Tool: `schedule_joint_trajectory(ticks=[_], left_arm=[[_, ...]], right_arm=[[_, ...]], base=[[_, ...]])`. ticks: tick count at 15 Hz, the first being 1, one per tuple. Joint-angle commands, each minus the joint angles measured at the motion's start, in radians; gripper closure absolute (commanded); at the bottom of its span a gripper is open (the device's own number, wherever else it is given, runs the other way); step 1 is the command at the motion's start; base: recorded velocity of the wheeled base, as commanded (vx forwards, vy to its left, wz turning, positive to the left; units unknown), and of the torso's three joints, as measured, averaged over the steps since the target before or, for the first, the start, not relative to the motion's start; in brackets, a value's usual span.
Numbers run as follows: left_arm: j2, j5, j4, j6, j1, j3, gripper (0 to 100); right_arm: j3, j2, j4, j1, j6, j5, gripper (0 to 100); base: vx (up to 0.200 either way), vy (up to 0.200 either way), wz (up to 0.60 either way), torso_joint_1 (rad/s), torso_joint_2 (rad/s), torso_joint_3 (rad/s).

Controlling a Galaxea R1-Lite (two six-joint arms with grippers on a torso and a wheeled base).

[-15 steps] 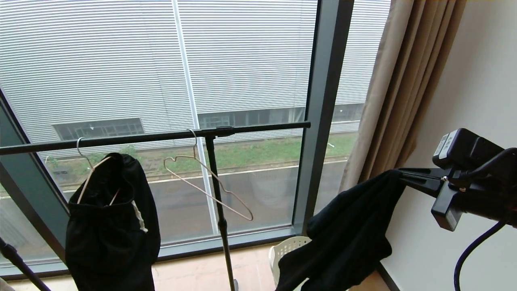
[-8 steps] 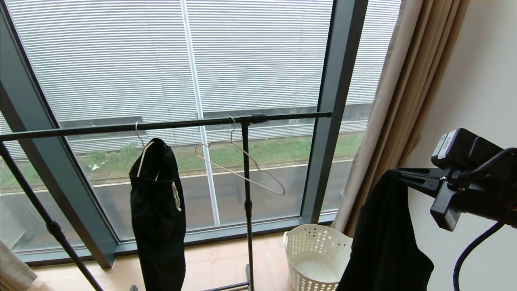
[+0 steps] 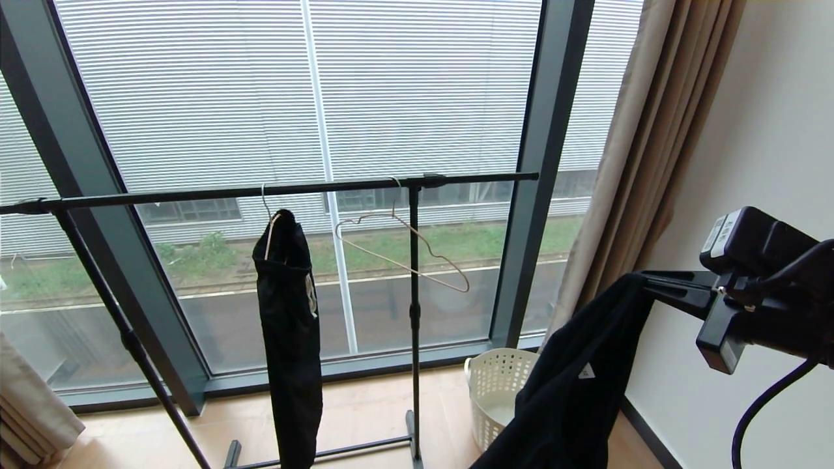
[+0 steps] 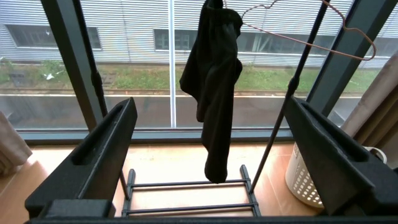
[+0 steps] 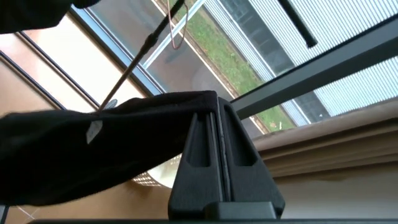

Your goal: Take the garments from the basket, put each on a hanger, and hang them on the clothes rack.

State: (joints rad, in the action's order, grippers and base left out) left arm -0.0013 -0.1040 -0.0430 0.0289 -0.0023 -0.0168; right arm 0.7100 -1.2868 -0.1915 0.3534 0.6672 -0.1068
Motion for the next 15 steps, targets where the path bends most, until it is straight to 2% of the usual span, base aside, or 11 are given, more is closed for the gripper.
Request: schedule_joint_trajectory(ticks=[1, 3, 6, 15], left_arm=[[0.001, 0.0, 0.0, 0.0, 0.001, 0.0, 0], [0.001, 0.0, 0.0, 0.0, 0.001, 0.0, 0], [0.001, 0.0, 0.0, 0.002, 0.001, 0.0, 0], [0.001, 0.0, 0.0, 0.003, 0.001, 0.0, 0]], right_arm=[[0.0, -0.002, 0.0, 0.001, 0.0, -0.001, 100], [-0.003, -0.002, 0.001, 0.001, -0.001, -0.001, 100], [-0.001, 0.0, 0.0, 0.001, -0.001, -0.001, 100], [-0.001, 0.0, 0.0, 0.001, -0.001, -0.001, 100]], base=[[0.0, 0.0, 0.0, 0.0, 0.0, 0.0], [0.0, 0.0, 0.0, 0.0, 0.0, 0.0], [0.0, 0.0, 0.6, 0.004, 0.0, 0.005], [0.0, 0.0, 0.0, 0.0, 0.0, 0.0]])
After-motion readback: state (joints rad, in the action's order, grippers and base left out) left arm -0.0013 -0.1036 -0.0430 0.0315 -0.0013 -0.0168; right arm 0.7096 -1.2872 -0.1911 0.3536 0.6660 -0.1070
